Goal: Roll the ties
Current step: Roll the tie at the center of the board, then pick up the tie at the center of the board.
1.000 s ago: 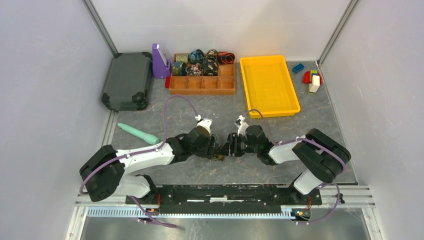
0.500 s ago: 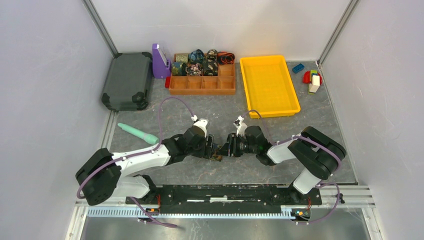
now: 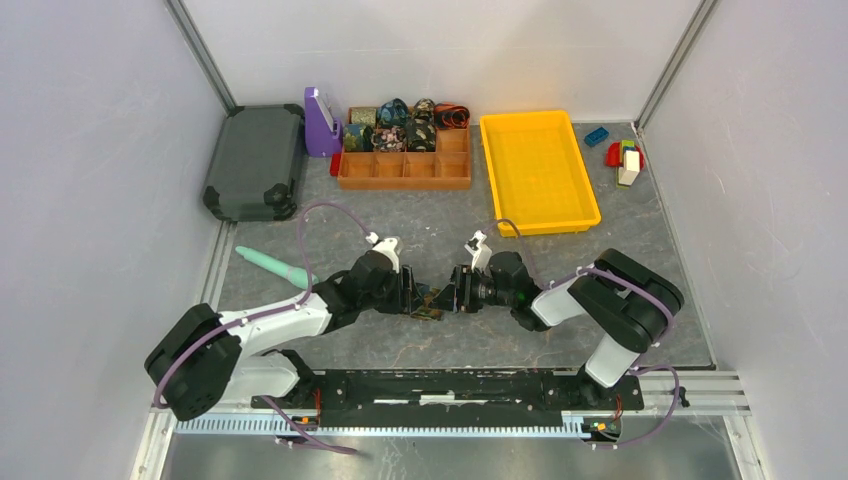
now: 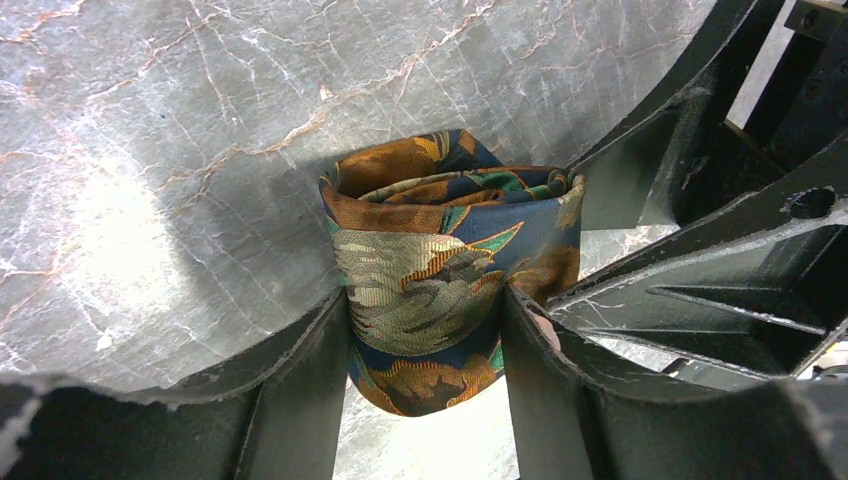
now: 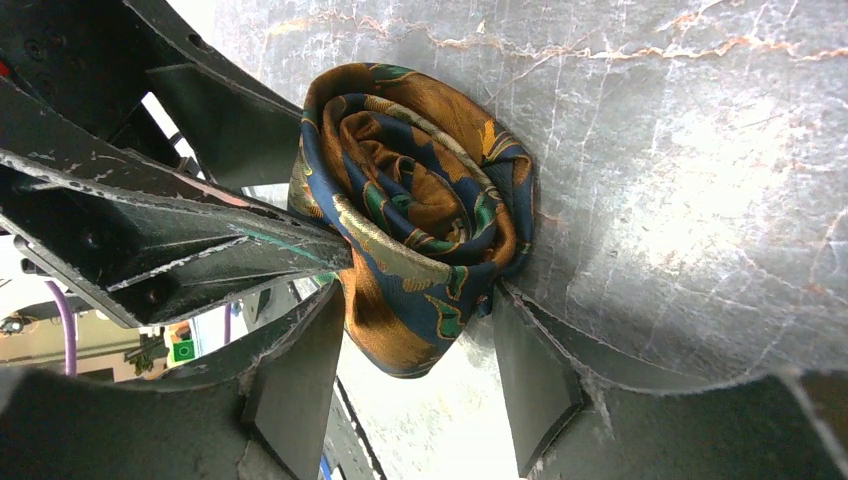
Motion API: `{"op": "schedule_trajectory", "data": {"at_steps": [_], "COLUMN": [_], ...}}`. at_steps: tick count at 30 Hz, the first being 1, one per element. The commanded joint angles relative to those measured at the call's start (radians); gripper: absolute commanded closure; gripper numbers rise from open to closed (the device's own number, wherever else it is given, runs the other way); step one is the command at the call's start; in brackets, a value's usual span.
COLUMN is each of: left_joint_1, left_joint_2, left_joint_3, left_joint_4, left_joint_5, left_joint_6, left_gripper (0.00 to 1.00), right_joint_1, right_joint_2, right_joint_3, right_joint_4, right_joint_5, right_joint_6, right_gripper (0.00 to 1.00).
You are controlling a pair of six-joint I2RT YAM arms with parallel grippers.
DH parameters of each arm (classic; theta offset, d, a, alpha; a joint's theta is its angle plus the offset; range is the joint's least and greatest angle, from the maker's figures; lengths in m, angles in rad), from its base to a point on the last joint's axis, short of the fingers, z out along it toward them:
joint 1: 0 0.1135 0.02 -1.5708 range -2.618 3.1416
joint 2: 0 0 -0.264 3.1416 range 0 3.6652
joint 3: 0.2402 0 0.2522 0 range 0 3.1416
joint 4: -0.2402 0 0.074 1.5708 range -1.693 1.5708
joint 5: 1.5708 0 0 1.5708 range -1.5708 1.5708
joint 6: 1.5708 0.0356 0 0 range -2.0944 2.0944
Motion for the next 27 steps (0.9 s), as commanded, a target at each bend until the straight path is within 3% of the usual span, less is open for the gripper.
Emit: {"op": "schedule_trajectory", "data": {"at_steps": [1,11,18,27], "left_joint_1": [0.006,0.017,0.02,0.02], "left_joint_2": [0.025,0.03,0.007,-0.046], "left_joint_3": [-0.03,-0.032,-0.036,-0.014], "left_joint_4": [0.041,0.045,0.044,-0.007], "left_joint_5": [0.053,0.063,0.067,0.064], "left_joint_6": [-0.074,-0.086,-0.085,-0.077], "left_gripper": [0.41,0.42,0.39,0.2], "right_joint_1": [0.005,0.007,0.007,0.005], "right_joint_2": [0.039,0.073,0.069,0.051], "right_joint_3": [0.011,0.003,-0.003,0.022], "right_joint_4": [0.049,0.149,0.151,0.116], "right_joint_5": [-0.019,-0.041,-0.04,-0.041], "right_joint_6": [0.015,0.052,0.056,0.05], "right_gripper": [0.37,0.42,0.63,0.87]}}
